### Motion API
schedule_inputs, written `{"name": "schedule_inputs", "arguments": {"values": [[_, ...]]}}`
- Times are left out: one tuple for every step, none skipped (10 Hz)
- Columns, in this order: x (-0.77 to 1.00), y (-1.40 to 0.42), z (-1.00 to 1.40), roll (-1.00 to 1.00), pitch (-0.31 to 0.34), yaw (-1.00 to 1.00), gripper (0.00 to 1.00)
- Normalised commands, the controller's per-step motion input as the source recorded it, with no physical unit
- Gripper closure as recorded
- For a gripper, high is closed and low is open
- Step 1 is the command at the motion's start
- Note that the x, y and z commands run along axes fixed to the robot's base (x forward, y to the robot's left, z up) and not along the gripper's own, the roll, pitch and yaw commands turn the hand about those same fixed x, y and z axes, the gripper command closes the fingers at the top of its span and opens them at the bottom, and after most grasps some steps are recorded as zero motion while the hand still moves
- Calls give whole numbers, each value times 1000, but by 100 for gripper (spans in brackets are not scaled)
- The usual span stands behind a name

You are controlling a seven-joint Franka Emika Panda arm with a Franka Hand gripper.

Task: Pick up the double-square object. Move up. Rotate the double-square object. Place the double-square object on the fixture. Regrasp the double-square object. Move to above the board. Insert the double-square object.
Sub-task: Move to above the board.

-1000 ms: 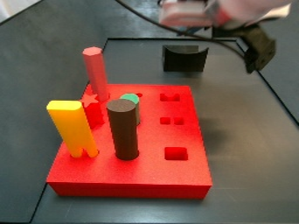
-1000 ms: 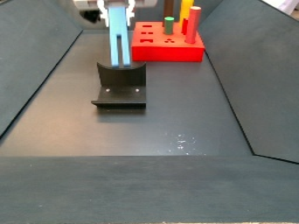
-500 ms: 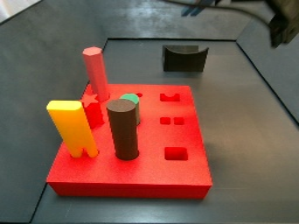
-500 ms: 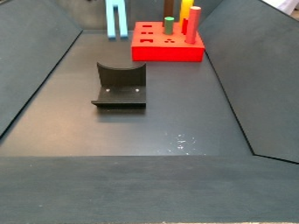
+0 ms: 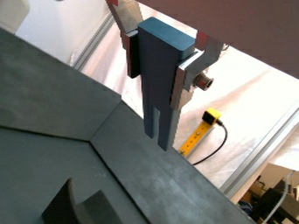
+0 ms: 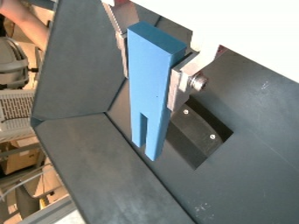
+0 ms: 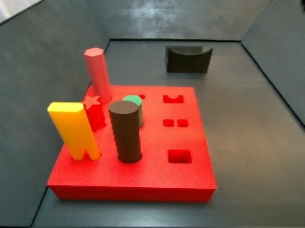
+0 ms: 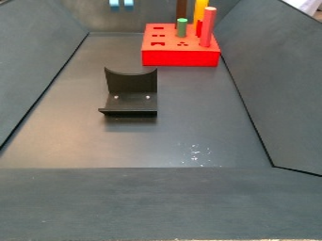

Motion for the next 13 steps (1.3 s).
{"name": "schedule_inputs", "arguments": {"values": [[37,-65,731,-14,103,40,100],[27,-39,502,-16,114,53,100],[23,-29,334,-20,117,67,100],[20,-23,169,-23,116,79,100],[-1000,-906,228,-1000,-32,-110,100],[-1000,-902,234,-1000,-37,-105,100],[-1000,-785,230,-1000,-65,-100,100],[-1000,-699,180,-1000,-78,-98,100],[-1000,-632,191,-1000,-94,-98,100],[-816,-426,132,-1000,-107,-95,100],[-570,-217,71,-1000,-116,-96,100],[-383,-82,46,-1000,-121,-102,100],[-240,11,20,-1000,-130,-104,100]]}}
